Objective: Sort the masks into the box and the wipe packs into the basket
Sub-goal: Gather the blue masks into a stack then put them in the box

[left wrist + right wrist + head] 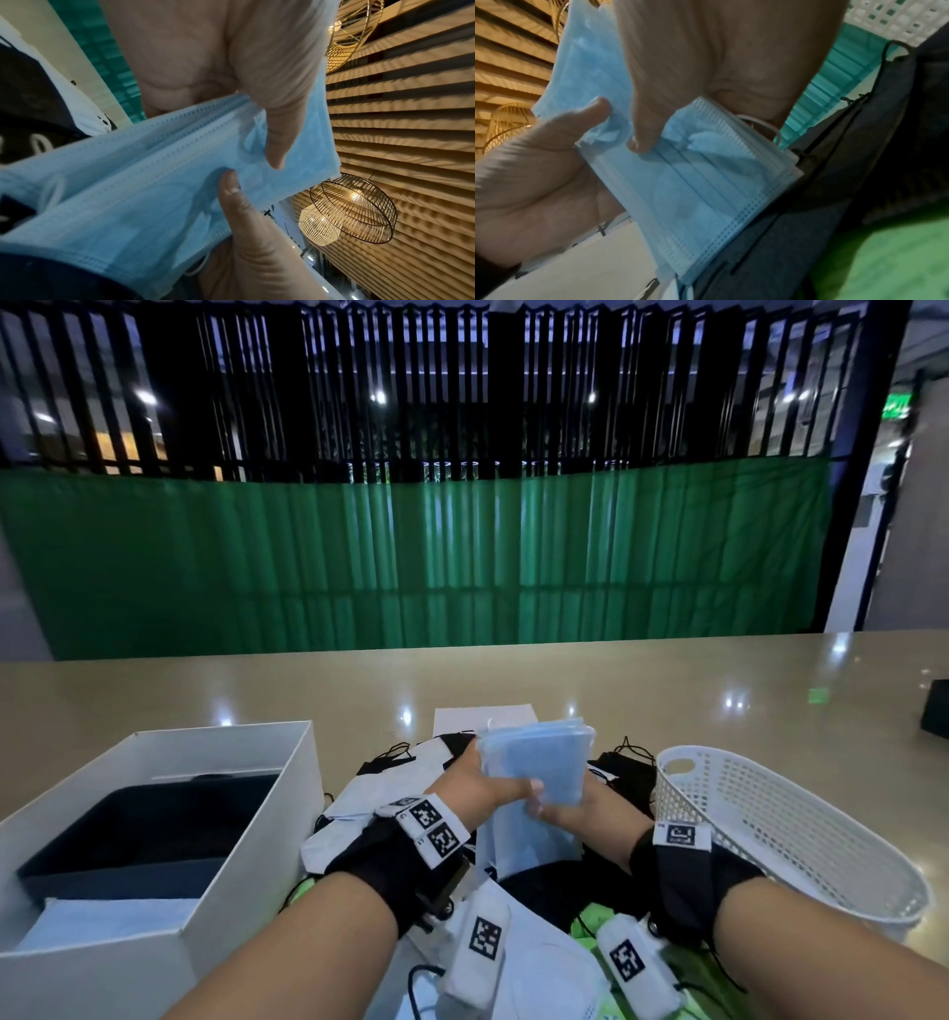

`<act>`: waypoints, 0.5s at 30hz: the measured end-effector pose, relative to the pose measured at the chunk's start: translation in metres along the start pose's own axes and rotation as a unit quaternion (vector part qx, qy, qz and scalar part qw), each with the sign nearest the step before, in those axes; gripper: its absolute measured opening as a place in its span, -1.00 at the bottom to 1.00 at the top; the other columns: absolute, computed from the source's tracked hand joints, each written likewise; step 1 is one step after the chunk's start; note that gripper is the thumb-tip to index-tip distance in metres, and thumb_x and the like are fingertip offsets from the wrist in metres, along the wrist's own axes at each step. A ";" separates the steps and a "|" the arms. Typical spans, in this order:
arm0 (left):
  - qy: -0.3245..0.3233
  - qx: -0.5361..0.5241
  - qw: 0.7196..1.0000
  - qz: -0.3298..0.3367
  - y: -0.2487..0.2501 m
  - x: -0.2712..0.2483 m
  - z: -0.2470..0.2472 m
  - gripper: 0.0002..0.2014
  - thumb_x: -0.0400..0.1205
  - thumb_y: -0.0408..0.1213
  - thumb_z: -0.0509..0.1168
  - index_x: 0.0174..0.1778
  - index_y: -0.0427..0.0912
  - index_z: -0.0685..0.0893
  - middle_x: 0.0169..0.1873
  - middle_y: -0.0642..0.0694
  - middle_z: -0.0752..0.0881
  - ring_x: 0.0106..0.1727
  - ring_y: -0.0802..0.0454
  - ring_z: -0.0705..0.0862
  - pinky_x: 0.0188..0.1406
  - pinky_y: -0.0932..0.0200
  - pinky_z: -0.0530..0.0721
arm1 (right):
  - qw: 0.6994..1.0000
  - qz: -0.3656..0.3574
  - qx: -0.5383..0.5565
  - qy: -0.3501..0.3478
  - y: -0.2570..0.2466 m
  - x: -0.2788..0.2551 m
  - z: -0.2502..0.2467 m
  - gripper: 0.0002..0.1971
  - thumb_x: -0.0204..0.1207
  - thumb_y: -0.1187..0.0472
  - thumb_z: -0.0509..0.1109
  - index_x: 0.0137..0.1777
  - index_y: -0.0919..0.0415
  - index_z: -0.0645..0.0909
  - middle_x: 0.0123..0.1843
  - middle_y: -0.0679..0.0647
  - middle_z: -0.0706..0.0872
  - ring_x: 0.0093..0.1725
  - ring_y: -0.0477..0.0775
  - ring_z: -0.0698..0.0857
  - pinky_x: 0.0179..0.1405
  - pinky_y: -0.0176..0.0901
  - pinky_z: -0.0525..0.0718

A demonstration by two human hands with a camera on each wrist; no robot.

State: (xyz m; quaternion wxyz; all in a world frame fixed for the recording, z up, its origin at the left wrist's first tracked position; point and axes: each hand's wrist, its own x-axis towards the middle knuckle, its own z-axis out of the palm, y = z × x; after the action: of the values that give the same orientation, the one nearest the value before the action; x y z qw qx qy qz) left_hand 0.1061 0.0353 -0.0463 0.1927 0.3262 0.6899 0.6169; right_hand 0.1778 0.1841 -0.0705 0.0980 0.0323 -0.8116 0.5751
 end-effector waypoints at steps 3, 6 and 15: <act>0.000 0.020 1.000 -0.006 0.001 0.001 0.001 -0.41 0.17 -0.20 0.55 0.16 -0.11 0.63 0.09 -0.14 0.75 0.13 -0.02 0.72 0.24 -0.07 0.66 | 0.997 0.052 -0.048 -0.008 0.003 0.005 -0.002 -0.69 0.46 0.21 0.51 0.14 -0.03 0.55 -0.03 -0.21 0.70 -0.02 -0.21 0.69 -0.17 -0.60 0.58; 0.031 0.070 0.997 -0.025 0.003 0.000 -0.004 -0.49 0.28 -0.15 0.56 0.16 -0.09 0.68 0.06 -0.07 0.78 0.12 -0.03 0.74 0.26 -0.13 0.65 | 0.996 0.067 -0.044 -0.025 0.003 0.008 -0.004 -0.67 0.38 0.15 0.58 0.10 -0.09 0.60 0.04 -0.12 0.75 0.06 -0.09 0.73 0.09 -0.33 0.67; 0.038 0.199 0.968 -0.147 0.011 -0.013 -0.052 -0.75 0.56 0.00 0.38 0.05 0.05 0.51 -0.08 -0.02 0.64 -0.24 0.11 0.66 -0.20 0.21 0.69 | 0.989 0.087 0.092 0.071 0.012 0.002 -0.029 -0.74 0.49 0.27 0.47 0.17 0.27 0.65 -0.01 0.15 0.83 -0.06 0.17 0.82 -0.11 -0.01 0.74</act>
State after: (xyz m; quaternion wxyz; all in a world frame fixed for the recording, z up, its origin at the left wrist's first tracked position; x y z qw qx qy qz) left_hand 0.0831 -0.0106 -0.0285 0.1867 0.2292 0.8458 0.4441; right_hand 0.1775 0.2153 -0.0721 0.1018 -0.0709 -0.7458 0.6545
